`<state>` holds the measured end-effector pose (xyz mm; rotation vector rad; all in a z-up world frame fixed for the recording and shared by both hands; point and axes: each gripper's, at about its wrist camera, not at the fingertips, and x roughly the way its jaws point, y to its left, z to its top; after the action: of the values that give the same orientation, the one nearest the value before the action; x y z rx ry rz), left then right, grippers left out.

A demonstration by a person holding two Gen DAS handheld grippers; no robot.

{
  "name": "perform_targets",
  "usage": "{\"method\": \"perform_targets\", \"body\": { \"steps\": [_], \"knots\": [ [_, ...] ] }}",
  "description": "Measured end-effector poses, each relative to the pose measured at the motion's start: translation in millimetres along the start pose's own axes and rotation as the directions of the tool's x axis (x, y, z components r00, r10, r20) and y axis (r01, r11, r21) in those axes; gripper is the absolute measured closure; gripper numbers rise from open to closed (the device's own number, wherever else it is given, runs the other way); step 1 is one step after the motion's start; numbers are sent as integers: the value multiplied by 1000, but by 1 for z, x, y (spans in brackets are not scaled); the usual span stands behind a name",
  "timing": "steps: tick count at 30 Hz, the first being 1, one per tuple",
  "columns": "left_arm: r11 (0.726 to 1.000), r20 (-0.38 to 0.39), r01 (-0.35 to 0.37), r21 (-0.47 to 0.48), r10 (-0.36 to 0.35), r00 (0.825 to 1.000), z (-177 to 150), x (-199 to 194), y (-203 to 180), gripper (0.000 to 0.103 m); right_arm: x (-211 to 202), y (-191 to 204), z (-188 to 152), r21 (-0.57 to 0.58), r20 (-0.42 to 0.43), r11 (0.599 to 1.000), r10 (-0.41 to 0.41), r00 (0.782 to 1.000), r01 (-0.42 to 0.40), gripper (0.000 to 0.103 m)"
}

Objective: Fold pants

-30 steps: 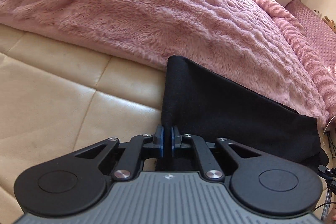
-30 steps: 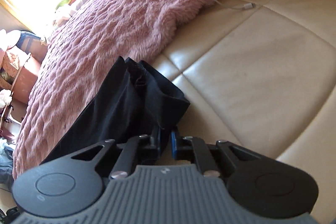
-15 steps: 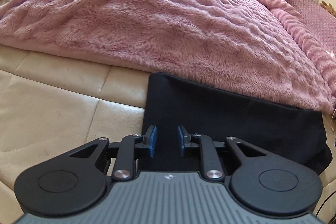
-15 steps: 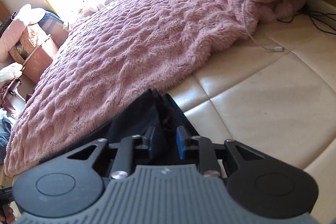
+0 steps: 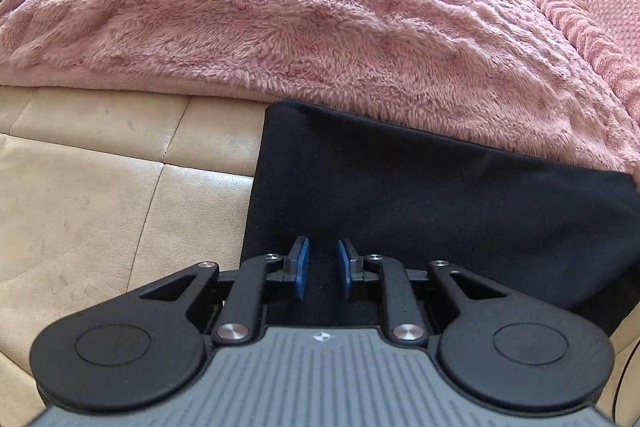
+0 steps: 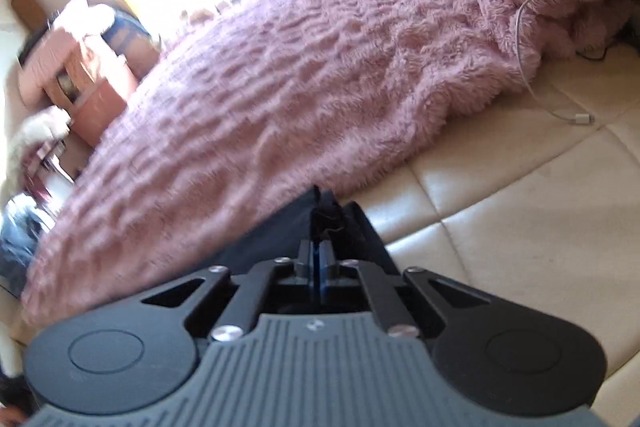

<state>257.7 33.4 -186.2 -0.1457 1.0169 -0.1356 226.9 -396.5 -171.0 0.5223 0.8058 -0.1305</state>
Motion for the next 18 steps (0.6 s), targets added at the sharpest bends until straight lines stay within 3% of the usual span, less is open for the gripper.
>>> {"method": "perform_targets", "body": {
  "steps": [2,5,8,10,13,18],
  "knots": [
    [1000,1,-2,-4,2,1000,0,-1,-1,80,19,-12,-3,9,-100,996,-85,991,86,103],
    [1000,-4,-2,16,2,1000,2,-2,-4,79,9,-26,-2,82,-58,991,-97,994,102,100],
    [999,36,39,-14,-39,999,11,-7,-4,79,-1,-14,6,68,3,998,4,1000,-4,100],
    [999,81,44,-21,-42,996,23,-7,-5,79,6,5,11,0,19,998,64,998,-64,100],
    [998,115,61,-25,-58,992,42,1,-5,79,30,24,18,-42,7,995,86,996,-86,100],
    [997,120,71,-33,-67,991,65,30,3,79,66,29,23,-52,-25,997,48,999,-49,100]
  ]
}}
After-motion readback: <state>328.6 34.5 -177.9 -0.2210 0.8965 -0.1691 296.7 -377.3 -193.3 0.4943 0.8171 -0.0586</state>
